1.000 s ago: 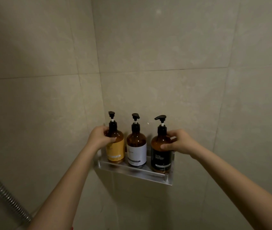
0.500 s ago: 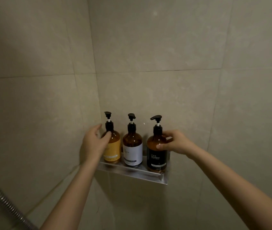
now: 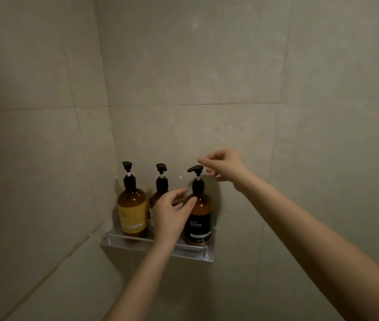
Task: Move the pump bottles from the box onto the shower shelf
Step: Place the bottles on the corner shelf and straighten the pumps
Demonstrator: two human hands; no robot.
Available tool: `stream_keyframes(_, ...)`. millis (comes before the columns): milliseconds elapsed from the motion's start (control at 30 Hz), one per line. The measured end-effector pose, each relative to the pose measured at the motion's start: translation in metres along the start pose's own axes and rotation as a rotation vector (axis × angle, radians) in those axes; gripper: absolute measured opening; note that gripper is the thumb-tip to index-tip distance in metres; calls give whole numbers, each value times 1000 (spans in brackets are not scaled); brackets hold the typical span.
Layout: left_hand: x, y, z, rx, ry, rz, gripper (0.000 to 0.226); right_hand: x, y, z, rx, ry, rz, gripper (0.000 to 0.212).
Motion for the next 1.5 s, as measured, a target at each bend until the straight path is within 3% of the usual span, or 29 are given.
stream_keyframes(167, 2, 10, -3, 40, -41, -13, 51, -8, 8, -1, 12, 88, -59, 32)
stream_keyframes(433, 7, 13, -2, 94, -51, -70, 48, -10, 16, -2, 98, 171, -146, 18)
stream_keyframes(633, 7, 14, -2, 96, -42, -91, 48, -5, 17, -8, 191, 150, -35, 26)
stream_keyframes(767, 7, 14, -1, 98, -35, -97, 48, -1, 15, -7, 181, 138, 42, 21)
stream_keyframes(1100, 9, 15, -1, 109, -47, -95, 48, -5, 14, -4, 159, 166, -46, 26)
stream_keyframes(1300, 5, 13, 0, 157, -38, -41, 45, 2, 12, -8, 156, 158, 143, 29)
stream_keyframes(1400, -1, -18, -5, -13, 16, -51, 33, 29, 11, -18, 95, -9, 177, 15)
stream_keyframes(1500, -3, -58, -14, -226, 44, -73, 24, 59, 30, -21, 196, -146, 197, 6)
Point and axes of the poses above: each hand's wrist, its own z-axis away from the middle knuckle, its own y-axis out of the palm, x = y × z, the point moved 9 cm from there along -z, towards the middle knuckle, and after that the axes turned 6 degrees about z, right-handed, at the moved point
